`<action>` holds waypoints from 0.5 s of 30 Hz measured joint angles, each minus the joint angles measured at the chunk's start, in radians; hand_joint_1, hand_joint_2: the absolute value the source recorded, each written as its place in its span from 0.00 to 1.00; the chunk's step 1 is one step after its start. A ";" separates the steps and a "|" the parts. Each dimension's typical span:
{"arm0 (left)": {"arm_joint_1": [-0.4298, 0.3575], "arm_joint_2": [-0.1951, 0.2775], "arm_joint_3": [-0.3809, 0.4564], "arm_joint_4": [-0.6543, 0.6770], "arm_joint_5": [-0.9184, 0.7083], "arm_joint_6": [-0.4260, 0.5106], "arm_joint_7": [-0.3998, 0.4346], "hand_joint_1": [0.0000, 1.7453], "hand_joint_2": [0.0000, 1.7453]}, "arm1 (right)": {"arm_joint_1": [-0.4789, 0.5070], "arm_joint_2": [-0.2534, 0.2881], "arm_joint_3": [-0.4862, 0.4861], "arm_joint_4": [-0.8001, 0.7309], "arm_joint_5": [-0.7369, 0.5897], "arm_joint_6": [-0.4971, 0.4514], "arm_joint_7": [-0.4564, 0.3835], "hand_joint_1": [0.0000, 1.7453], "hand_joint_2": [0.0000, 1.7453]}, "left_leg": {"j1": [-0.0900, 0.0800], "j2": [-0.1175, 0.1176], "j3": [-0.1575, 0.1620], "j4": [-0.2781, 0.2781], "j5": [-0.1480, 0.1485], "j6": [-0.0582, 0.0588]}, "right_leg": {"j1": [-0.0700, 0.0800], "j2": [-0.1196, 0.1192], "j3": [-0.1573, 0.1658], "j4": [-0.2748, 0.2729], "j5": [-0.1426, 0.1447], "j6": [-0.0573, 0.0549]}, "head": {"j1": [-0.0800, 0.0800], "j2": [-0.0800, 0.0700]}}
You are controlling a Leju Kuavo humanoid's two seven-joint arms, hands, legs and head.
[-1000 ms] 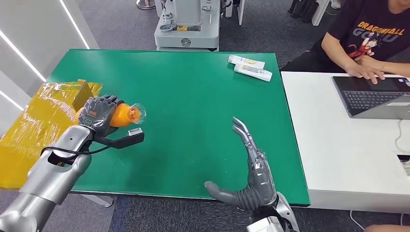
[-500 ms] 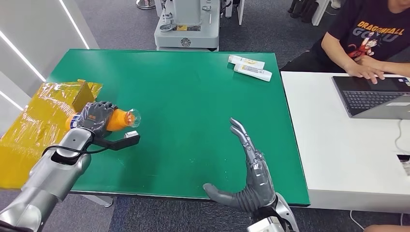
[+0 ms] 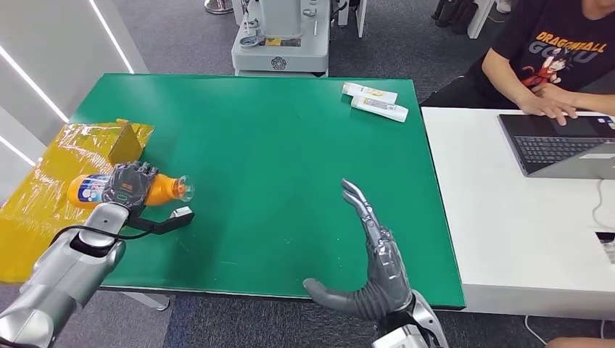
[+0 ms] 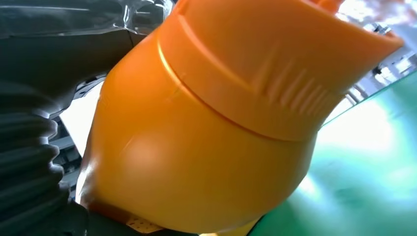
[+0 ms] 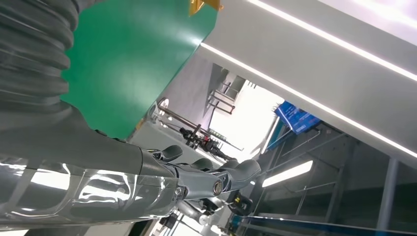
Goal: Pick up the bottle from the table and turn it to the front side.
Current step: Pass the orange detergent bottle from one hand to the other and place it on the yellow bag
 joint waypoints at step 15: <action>0.000 -0.005 0.001 0.100 -0.001 -0.010 0.060 0.97 1.00 | 0.020 0.000 -0.007 -0.010 -0.005 0.031 0.007 0.00 1.00 | 0.000 0.000 0.000 0.000 -0.001 -0.001 | 0.000 0.000 0.000 0.000 0.000 0.000 | 0.000 0.000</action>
